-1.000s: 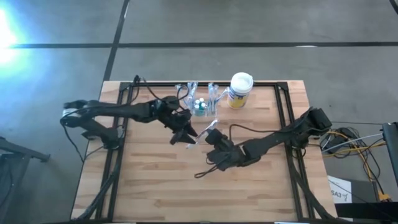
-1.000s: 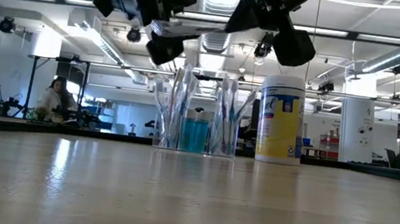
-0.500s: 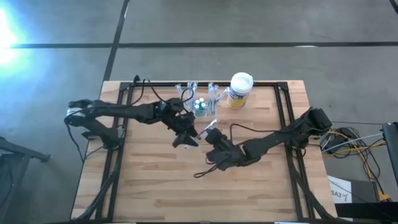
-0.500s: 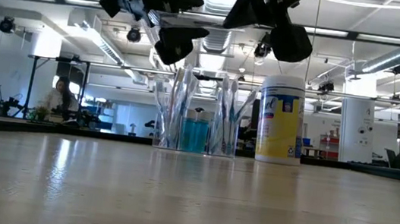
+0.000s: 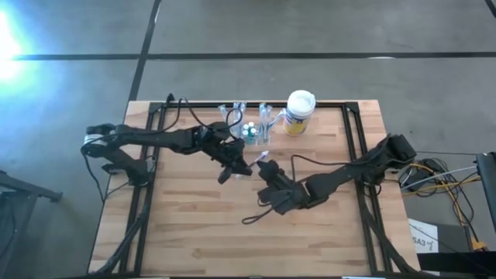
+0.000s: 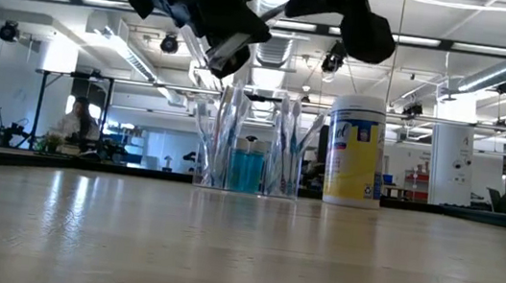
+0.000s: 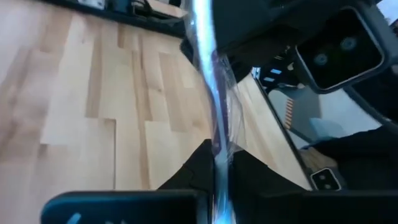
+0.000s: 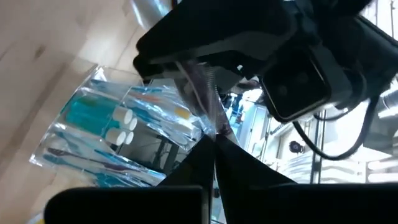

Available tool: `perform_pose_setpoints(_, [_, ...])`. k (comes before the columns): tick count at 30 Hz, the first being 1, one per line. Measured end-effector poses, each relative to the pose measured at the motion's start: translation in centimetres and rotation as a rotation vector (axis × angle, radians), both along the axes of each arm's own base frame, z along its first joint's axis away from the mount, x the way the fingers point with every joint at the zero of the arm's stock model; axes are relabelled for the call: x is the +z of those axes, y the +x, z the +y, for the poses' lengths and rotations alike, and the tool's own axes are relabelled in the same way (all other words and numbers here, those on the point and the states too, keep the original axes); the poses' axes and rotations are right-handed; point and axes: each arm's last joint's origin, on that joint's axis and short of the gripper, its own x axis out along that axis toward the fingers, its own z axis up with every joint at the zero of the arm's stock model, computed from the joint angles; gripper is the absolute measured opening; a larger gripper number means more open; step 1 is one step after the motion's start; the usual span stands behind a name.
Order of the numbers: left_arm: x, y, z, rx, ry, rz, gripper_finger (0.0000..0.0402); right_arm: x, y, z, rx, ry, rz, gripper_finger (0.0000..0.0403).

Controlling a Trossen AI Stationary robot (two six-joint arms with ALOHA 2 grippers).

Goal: Pick & Place toothbrushing station
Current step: Put the violet toothbrush into the transparent toothbrush holder

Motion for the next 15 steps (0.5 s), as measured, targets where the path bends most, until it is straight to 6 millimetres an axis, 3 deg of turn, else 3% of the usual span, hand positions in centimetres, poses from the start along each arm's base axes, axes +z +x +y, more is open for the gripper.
perform_pose_setpoints(7, [1.8, -1.5, 0.2, 0.043, 0.11, -0.102, 0.0026, 2.8, -1.8, 1.0, 0.004, 0.119, -0.175, 0.0008])
perform_pose_setpoints(10, [3.1, -3.2, 0.5, 0.063, 0.139, -0.151, 0.0026, 4.4, -2.9, 1.2, 0.009, 0.191, -0.265, 0.0008])
perform_pose_setpoints(15, [4.7, -7.2, 0.6, 0.14, 0.194, -0.24, 0.0026, 6.7, -4.9, 0.8, 0.08, 0.454, -0.388, 0.0008])
